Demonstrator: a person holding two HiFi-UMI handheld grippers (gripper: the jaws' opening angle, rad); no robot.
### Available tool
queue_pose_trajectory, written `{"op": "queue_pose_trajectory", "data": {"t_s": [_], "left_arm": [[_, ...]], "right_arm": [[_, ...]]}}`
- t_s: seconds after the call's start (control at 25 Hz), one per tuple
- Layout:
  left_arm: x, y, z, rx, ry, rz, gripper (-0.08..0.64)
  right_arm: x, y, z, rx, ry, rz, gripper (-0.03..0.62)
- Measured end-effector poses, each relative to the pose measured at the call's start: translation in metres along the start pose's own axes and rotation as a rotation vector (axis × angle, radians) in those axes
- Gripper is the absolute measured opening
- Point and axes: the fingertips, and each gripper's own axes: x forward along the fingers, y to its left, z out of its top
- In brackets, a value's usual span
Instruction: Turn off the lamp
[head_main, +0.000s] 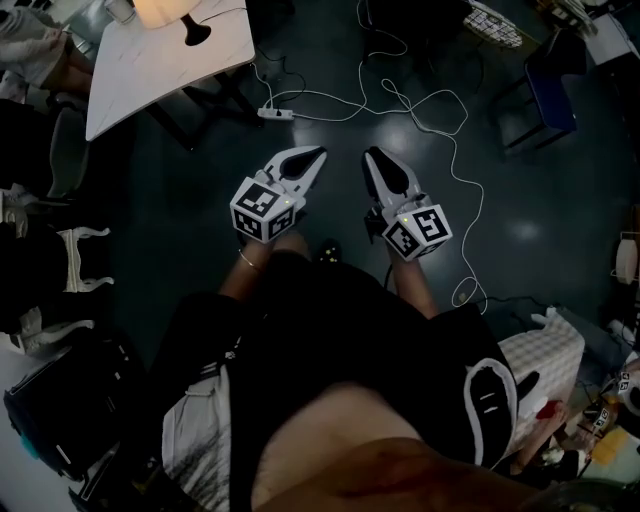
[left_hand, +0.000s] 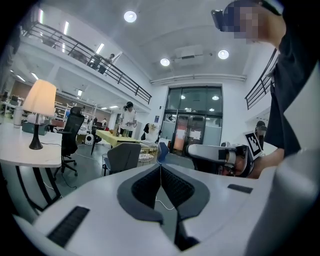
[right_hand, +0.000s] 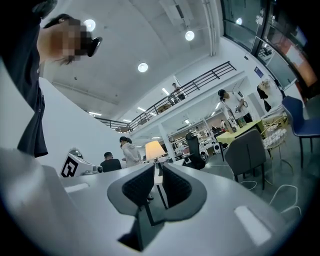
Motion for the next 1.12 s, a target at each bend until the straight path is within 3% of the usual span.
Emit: {"op": "queue_pose_trajectory", "data": {"t_s": [0.28,0.68,1.12], "left_arm": [[0.015,0.034,-0.004,-0.021,-0.021,0.074,0.006],[0.079,0.086,0.015,-0.033,-0.049,0.088,0.006],[0.125,0.193,0.023,-0.072,-0.039,0.157,0.006]], "right_arm": [[0.021,-0.02,0.003,-0.042,-0.013,0.026,0.021],[0.08,-0.079,0.015,-0.062,0.053,0.084,0.025],[0.195,-0.13,0.006,-0.057,0.15,0.161,0.055]]}}
